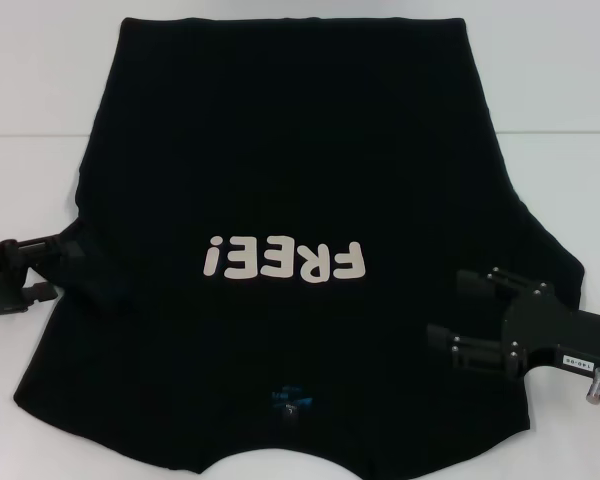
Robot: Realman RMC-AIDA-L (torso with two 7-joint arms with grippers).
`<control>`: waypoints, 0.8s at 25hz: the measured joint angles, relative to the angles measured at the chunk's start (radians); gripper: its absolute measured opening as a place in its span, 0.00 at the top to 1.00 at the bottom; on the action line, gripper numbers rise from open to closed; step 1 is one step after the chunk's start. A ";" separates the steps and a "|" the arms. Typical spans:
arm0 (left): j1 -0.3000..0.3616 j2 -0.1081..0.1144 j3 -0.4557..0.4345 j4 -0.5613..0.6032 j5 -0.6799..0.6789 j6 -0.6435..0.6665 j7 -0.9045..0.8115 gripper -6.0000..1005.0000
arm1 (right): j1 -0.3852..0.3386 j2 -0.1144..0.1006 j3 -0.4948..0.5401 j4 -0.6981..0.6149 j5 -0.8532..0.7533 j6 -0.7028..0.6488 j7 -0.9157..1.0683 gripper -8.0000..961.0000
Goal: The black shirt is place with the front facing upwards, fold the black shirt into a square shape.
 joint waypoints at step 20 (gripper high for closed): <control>-0.026 -0.010 0.011 -0.089 0.000 -0.111 -0.013 0.19 | 0.000 0.000 0.000 0.000 0.000 -0.002 0.000 0.05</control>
